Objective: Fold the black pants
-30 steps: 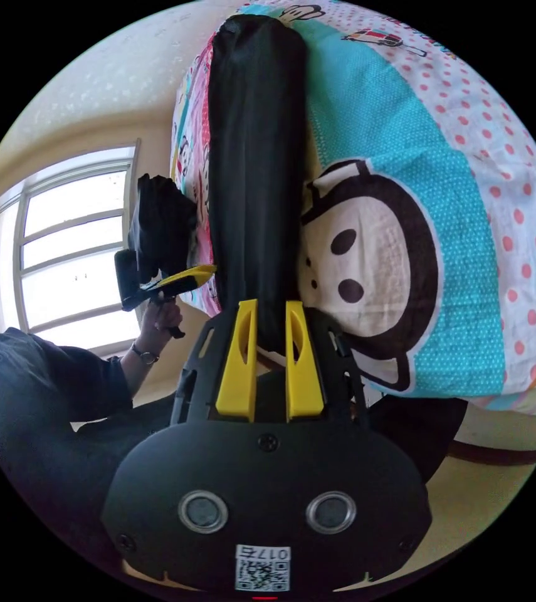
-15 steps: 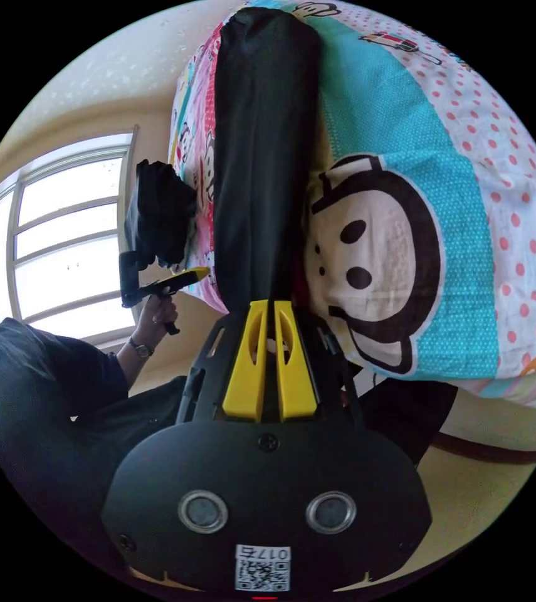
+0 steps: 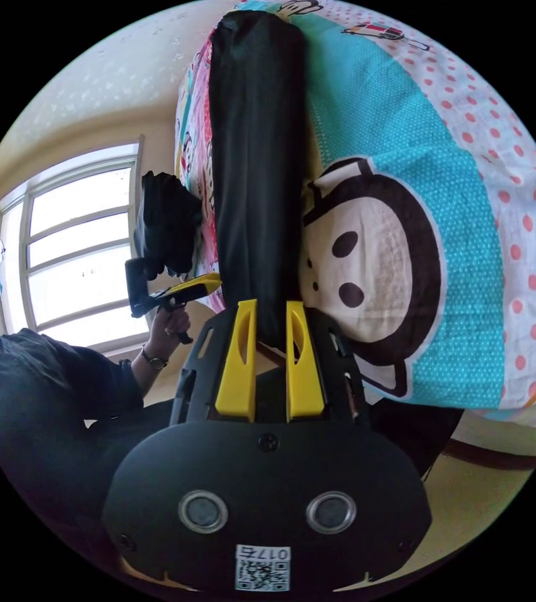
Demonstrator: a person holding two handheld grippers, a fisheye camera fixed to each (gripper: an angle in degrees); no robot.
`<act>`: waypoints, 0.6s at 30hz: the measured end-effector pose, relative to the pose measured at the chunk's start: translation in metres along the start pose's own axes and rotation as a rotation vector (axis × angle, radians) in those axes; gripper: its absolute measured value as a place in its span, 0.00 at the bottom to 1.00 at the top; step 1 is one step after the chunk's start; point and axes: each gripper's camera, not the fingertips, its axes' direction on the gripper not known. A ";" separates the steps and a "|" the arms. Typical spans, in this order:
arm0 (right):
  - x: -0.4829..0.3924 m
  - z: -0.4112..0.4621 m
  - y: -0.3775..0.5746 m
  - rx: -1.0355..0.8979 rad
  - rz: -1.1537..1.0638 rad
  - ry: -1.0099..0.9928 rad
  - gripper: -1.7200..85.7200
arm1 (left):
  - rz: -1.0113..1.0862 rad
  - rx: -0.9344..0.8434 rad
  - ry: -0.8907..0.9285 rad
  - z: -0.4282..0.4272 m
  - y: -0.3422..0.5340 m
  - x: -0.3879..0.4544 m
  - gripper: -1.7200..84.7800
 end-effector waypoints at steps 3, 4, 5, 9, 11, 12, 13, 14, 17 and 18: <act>0.000 0.003 0.002 0.012 0.018 0.008 0.09 | -0.019 0.000 0.055 0.007 0.008 0.006 0.11; 0.000 0.002 0.003 0.016 0.025 0.014 0.08 | -0.022 -0.002 0.074 0.009 0.012 0.009 0.09; -0.002 -0.001 0.007 0.024 0.029 0.027 0.07 | -0.016 0.005 0.077 0.009 0.017 0.013 0.07; -0.030 -0.015 0.023 0.047 -0.049 -0.014 0.05 | -0.034 0.052 0.169 -0.015 0.035 0.016 0.04; -0.040 -0.017 0.026 0.037 -0.076 -0.034 0.05 | -0.069 0.106 0.163 -0.035 0.050 0.013 0.03; -0.042 -0.015 0.026 0.019 -0.075 -0.023 0.06 | -0.068 0.103 0.167 -0.035 0.052 0.013 0.04; -0.042 -0.013 0.026 0.012 -0.070 -0.006 0.06 | -0.072 0.077 0.170 -0.029 0.055 0.012 0.04; -0.040 -0.009 0.025 -0.011 -0.060 0.040 0.06 | -0.090 0.040 0.178 -0.019 0.056 0.009 0.06; -0.033 -0.021 0.022 0.008 -0.049 0.077 0.10 | -0.161 0.036 0.176 -0.014 0.057 -0.004 0.11; -0.029 -0.033 0.021 0.051 -0.058 0.055 0.12 | -0.159 0.060 0.182 -0.018 0.056 -0.005 0.13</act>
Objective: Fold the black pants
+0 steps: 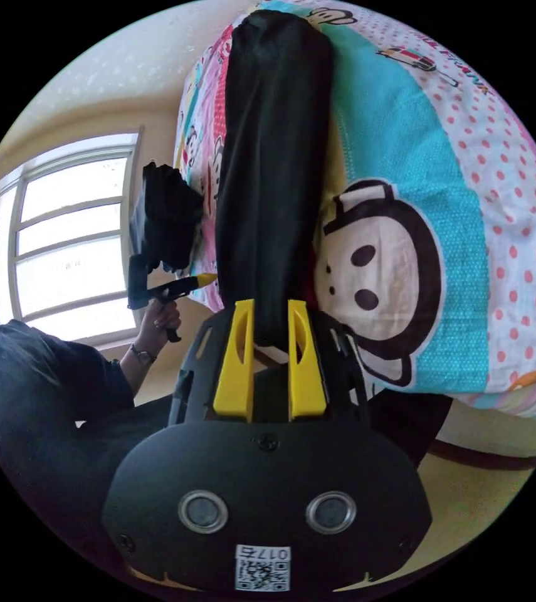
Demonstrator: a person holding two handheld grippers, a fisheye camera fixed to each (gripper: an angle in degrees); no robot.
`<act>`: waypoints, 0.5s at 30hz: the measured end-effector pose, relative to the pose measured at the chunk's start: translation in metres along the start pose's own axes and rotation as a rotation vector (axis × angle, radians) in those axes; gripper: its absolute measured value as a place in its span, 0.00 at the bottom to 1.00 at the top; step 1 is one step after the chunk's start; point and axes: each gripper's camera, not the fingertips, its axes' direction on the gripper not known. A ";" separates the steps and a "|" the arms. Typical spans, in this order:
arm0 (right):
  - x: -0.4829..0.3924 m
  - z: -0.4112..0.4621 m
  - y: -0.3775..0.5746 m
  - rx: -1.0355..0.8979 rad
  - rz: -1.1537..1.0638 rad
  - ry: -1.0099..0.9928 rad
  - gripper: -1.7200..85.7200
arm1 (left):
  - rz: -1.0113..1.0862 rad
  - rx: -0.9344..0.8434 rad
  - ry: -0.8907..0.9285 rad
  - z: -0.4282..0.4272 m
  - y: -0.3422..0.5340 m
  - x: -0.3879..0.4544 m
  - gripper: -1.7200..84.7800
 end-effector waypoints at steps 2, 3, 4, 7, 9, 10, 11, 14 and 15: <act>0.011 -0.017 -0.008 0.070 -0.012 -0.016 0.13 | 0.040 0.086 0.045 -0.009 -0.013 0.000 0.15; 0.023 -0.026 -0.018 0.107 -0.007 -0.029 0.14 | 0.049 0.097 0.063 -0.009 -0.019 0.000 0.16; 0.029 -0.030 -0.025 0.126 -0.006 -0.044 0.14 | 0.059 0.105 0.099 -0.003 -0.032 -0.002 0.18; 0.063 -0.036 -0.066 0.176 0.015 -0.201 0.15 | 0.077 0.115 0.149 0.014 -0.070 -0.003 0.20; 0.078 -0.019 -0.102 0.077 0.013 -0.348 0.14 | 0.092 0.087 0.147 0.027 -0.093 0.000 0.20; 0.080 -0.013 -0.108 0.052 0.007 -0.387 0.13 | 0.078 0.031 0.149 0.039 -0.108 0.000 0.19; 0.080 -0.002 -0.118 0.004 -0.001 -0.465 0.12 | 0.025 -0.027 0.113 0.048 -0.116 -0.003 0.16; 0.068 0.019 -0.118 -0.084 -0.014 -0.594 0.06 | 0.087 -0.065 0.191 0.046 -0.107 0.004 0.09; 0.056 0.010 -0.107 -0.045 -0.041 -0.595 0.05 | 0.099 -0.050 0.253 0.043 -0.100 0.005 0.08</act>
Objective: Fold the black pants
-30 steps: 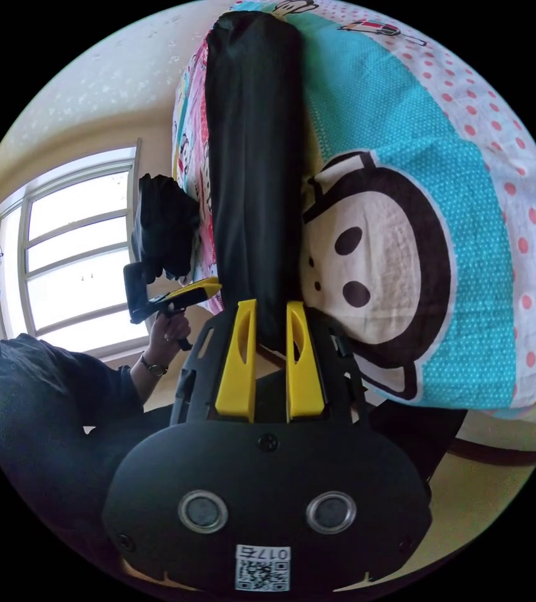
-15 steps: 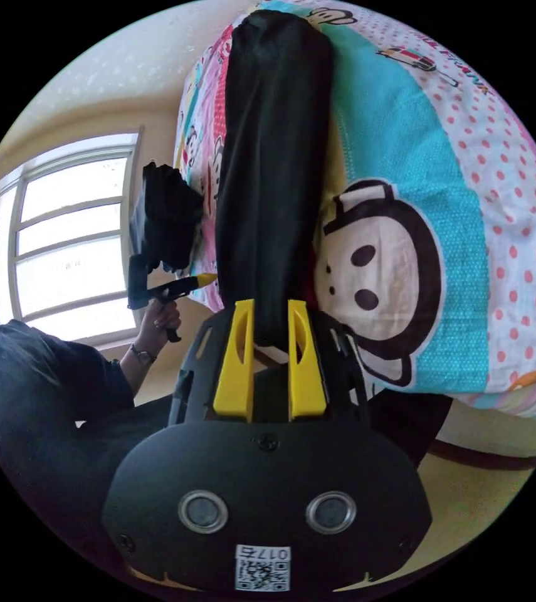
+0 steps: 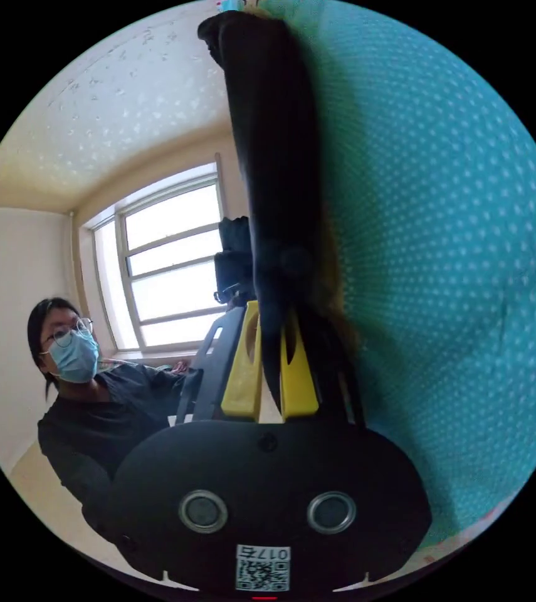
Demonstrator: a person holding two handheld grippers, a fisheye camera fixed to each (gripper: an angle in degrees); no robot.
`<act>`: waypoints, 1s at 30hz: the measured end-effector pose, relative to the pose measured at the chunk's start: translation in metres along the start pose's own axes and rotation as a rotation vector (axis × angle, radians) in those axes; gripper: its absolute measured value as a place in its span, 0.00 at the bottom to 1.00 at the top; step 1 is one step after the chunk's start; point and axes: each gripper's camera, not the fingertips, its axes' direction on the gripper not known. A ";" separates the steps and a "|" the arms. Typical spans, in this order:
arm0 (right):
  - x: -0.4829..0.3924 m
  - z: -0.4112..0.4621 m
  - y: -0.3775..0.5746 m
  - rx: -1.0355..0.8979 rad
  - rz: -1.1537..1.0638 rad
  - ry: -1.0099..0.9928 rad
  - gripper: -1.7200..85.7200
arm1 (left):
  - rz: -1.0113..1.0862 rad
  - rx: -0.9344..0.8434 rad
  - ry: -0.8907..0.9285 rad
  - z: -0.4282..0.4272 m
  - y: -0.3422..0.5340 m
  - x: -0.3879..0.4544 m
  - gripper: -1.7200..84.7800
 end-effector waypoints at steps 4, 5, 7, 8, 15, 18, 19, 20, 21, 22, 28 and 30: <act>-0.083 -0.004 0.061 0.055 -0.177 -0.073 0.02 | 0.190 0.127 0.287 -0.038 0.067 0.056 0.07; -0.122 -0.004 0.086 0.057 -0.243 -0.089 0.02 | 0.274 0.147 0.328 -0.051 0.091 0.086 0.07; -0.189 0.000 0.122 0.035 -0.363 -0.080 0.02 | 0.416 0.161 0.357 -0.069 0.125 0.139 0.07; -0.236 0.002 0.143 0.020 -0.446 -0.062 0.02 | 0.513 0.180 0.354 -0.082 0.148 0.179 0.07; -0.469 0.029 0.203 0.020 -1.015 0.077 0.01 | 0.875 0.366 0.351 -0.154 0.196 0.340 0.07; -0.491 0.032 0.173 0.100 -0.933 0.243 0.01 | 0.798 0.381 0.278 -0.162 0.164 0.361 0.07; -0.489 0.033 0.163 0.116 -0.901 0.276 0.01 | 0.753 0.367 0.241 -0.157 0.144 0.359 0.07; -0.482 0.033 0.141 0.132 -0.854 0.340 0.01 | 0.683 0.352 0.218 -0.149 0.120 0.350 0.07; -0.469 0.034 0.116 0.146 -0.807 0.413 0.01 | 0.650 0.344 0.214 -0.143 0.108 0.344 0.07; -0.462 0.035 0.102 0.150 -0.778 0.440 0.01 | 0.600 0.327 0.202 -0.130 0.082 0.331 0.07; -0.372 0.043 0.010 0.172 -0.599 0.463 0.02 | 0.402 0.285 0.178 -0.071 0.002 0.250 0.07; -0.336 0.068 0.021 0.135 -0.535 0.570 0.02 | 0.375 0.271 0.117 -0.048 0.009 0.232 0.08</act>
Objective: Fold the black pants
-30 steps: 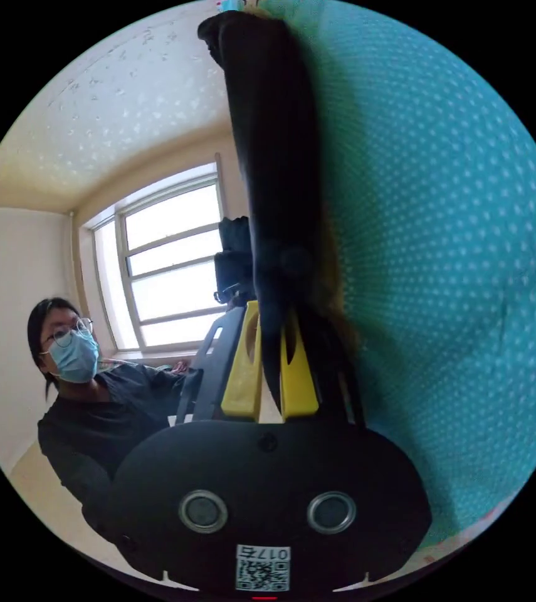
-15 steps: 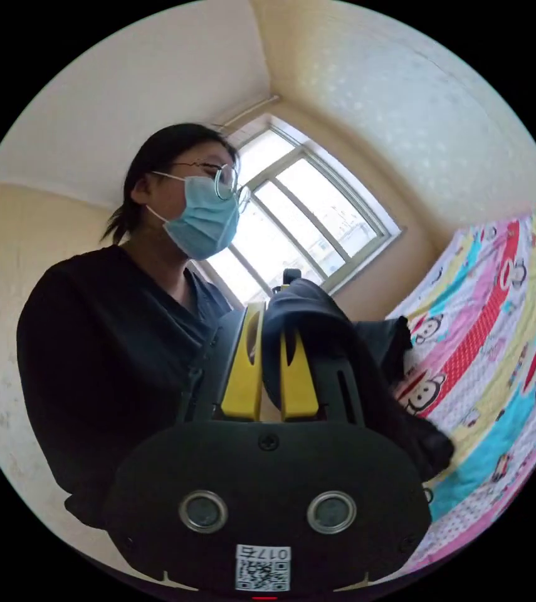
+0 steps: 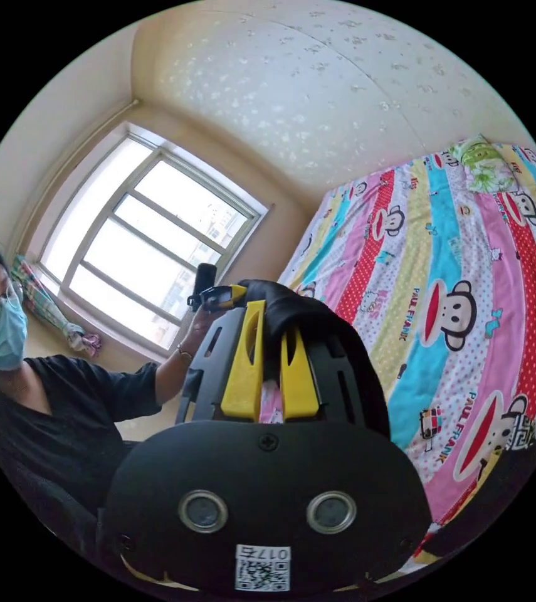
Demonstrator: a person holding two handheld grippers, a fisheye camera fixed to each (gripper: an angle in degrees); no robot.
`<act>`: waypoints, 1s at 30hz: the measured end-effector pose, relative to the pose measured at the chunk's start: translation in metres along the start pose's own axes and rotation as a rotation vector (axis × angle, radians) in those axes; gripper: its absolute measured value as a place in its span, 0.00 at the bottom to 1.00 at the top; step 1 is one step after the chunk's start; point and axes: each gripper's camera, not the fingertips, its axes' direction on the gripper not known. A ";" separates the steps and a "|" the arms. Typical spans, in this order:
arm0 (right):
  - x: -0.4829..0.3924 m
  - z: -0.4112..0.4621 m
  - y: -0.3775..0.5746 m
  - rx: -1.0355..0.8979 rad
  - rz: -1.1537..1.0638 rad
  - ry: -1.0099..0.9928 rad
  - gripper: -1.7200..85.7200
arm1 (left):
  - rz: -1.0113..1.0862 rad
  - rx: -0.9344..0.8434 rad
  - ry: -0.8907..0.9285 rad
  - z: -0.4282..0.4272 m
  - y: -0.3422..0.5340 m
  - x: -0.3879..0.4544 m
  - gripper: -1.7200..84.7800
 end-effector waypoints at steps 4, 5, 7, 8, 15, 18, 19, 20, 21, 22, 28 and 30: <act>0.025 0.061 0.101 -0.180 0.162 0.051 0.04 | -0.116 -0.155 -0.114 0.062 0.107 -0.038 0.08; 0.037 0.077 0.144 -0.228 0.255 0.024 0.05 | -0.178 -0.203 -0.113 0.079 0.147 -0.051 0.09; 0.057 0.094 0.208 -0.286 0.441 -0.019 0.10 | -0.336 -0.292 -0.152 0.101 0.203 -0.076 0.14; 0.069 0.097 0.242 -0.314 0.551 -0.025 0.13 | -0.451 -0.358 -0.182 0.111 0.236 -0.093 0.18; 0.122 0.066 0.226 -0.026 0.667 0.031 0.21 | -0.493 -0.143 -0.256 0.112 0.220 -0.128 0.24; 0.153 0.105 0.183 -0.099 0.621 0.084 0.28 | -0.468 -0.188 -0.254 0.147 0.177 -0.165 0.26; 0.160 0.118 0.179 -0.136 0.629 0.073 0.28 | -0.510 -0.261 -0.212 0.173 0.172 -0.183 0.27; 0.172 0.148 0.177 -0.228 0.662 0.012 0.29 | -0.547 -0.329 -0.176 0.200 0.173 -0.195 0.27; 0.175 0.178 0.182 -0.307 0.693 -0.053 0.29 | -0.548 -0.349 -0.170 0.211 0.176 -0.196 0.27; 0.171 0.185 0.184 -0.306 0.696 -0.029 0.28 | -0.529 -0.343 -0.239 0.225 0.181 -0.190 0.26; 0.118 0.183 0.214 -0.256 0.790 -0.082 0.16 | -0.514 -0.301 -0.457 0.249 0.220 -0.138 0.14; 0.074 0.169 0.213 -0.292 0.711 -0.091 0.13 | -0.532 -0.288 -0.389 0.237 0.232 -0.123 0.12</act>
